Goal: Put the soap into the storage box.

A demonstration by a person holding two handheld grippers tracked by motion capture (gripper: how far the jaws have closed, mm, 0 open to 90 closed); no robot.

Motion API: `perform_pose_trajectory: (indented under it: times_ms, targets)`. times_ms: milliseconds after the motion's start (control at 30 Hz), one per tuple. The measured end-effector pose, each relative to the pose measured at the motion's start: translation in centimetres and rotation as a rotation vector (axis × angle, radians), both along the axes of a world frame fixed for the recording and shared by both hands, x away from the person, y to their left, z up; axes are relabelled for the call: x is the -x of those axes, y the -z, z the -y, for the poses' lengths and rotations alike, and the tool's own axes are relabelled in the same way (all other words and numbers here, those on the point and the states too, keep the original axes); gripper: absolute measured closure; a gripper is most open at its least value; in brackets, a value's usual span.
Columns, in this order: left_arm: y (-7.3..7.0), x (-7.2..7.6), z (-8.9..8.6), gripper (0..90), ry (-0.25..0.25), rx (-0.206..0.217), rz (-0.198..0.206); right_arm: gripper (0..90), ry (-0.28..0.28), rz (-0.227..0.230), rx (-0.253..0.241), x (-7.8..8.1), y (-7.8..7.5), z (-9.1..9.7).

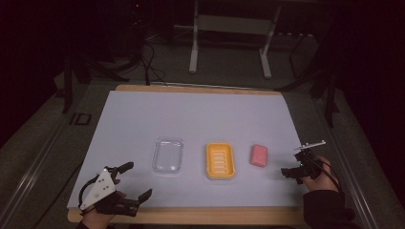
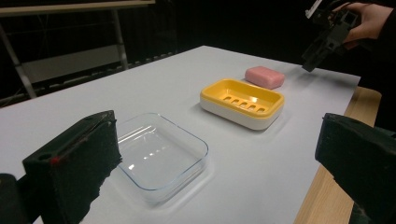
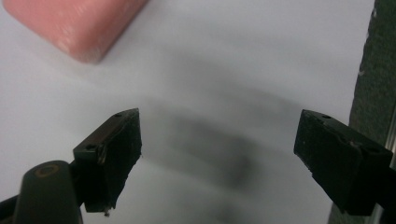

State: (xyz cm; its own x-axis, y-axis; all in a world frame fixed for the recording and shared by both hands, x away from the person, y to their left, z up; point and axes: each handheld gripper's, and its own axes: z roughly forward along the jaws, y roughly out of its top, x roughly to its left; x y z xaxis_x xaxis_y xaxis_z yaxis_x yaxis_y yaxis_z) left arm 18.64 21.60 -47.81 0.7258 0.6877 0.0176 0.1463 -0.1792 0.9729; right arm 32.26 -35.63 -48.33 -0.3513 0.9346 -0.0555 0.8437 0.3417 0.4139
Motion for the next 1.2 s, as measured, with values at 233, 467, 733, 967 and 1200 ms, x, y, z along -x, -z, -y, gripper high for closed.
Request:
perform_pose_trajectory:
  times_ms: [233,467,733,967,1200]
  targets:
    - [0.0,0.0,0.1,0.2,0.002,-0.005,-0.003,18.0,0.003,-0.112,0.025,0.2,-0.4,-0.1]
    - [0.0,0.0,0.1,0.2,0.002,-0.012,-0.005,16.9,-0.003,-0.227,0.05,0.3,-0.5,-0.3]
    - [0.1,0.0,0.1,0.2,0.001,-0.014,-0.005,16.3,-0.007,-0.332,0.071,0.5,-0.3,-0.6]
    - [0.1,0.0,0.1,0.2,0.0,-0.017,-0.003,16.5,-0.015,-0.394,0.083,1.2,-0.3,-1.4]
    - [0.1,0.0,0.1,0.2,0.0,-0.016,-0.004,17.7,-0.026,-0.431,0.056,2.0,-0.1,-3.1]
